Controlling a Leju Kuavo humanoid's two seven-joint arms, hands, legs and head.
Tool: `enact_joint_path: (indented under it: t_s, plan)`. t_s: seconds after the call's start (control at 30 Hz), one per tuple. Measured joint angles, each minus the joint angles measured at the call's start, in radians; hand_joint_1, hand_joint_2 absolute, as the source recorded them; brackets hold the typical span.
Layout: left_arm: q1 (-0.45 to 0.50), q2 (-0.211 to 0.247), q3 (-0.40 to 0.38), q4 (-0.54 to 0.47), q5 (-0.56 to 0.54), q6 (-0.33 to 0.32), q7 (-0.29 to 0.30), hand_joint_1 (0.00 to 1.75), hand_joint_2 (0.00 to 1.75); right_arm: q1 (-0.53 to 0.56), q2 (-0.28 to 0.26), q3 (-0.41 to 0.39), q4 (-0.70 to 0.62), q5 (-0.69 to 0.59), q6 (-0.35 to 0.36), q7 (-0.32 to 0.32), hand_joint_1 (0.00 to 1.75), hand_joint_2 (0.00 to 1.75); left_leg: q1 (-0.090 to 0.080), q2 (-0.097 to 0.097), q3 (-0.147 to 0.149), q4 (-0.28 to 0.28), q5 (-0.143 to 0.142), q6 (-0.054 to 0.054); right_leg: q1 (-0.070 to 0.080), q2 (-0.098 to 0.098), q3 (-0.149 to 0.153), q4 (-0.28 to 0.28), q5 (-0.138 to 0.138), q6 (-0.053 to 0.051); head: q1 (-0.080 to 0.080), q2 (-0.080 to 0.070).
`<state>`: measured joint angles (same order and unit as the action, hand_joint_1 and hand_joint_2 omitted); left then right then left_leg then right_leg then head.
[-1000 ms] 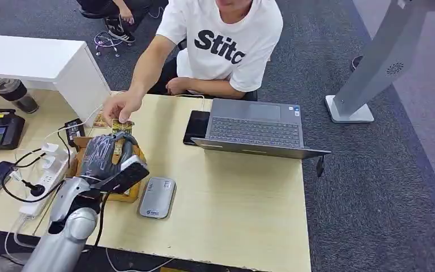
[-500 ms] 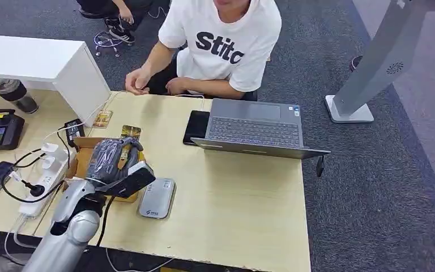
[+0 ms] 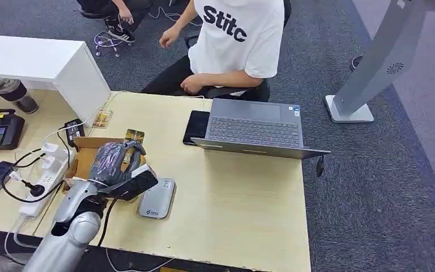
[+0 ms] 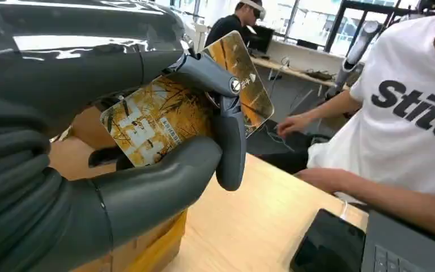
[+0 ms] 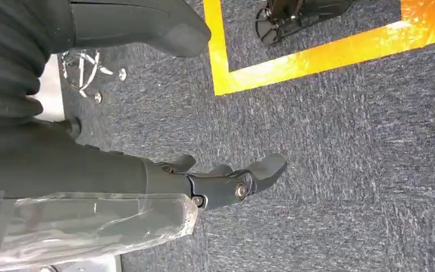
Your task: Pass the card to the sensor for recognition and then transmit it.
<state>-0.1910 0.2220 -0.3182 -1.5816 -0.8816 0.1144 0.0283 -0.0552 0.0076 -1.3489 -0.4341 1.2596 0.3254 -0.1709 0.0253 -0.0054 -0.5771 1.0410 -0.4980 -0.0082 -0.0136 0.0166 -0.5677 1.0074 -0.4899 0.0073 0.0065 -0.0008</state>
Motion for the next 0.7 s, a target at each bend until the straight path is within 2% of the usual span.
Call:
enact_joint_path:
  t_s: [0.13,0.27,0.7]
  plan:
    - [0.002,0.026,-0.026,0.019,0.002,-0.052,0.028,1.75,1.75,-0.001,0.0,0.0,0.005,0.0,0.0,0.0,0.0,1.75,0.0,0.0,0.0,0.0,0.0,0.0,0.0,0.0,0.0,0.0,0.0,0.0,0.0,0.0]
    - [0.011,0.054,-0.048,0.045,-0.001,-0.072,0.035,1.75,1.75,-0.002,-0.001,0.0,0.006,0.0,0.0,0.0,0.0,1.75,0.0,0.0,0.0,0.0,0.0,0.0,0.0,0.0,0.0,0.0,0.0,0.0,0.0,0.0]
    - [0.032,0.063,-0.124,0.105,0.006,-0.103,0.053,1.75,1.75,-0.011,-0.009,0.0,0.021,0.001,0.0,-0.012,0.0,1.75,0.0,0.0,0.0,0.0,0.0,0.0,0.0,0.0,0.0,0.0,0.0,0.0,0.0,0.0]
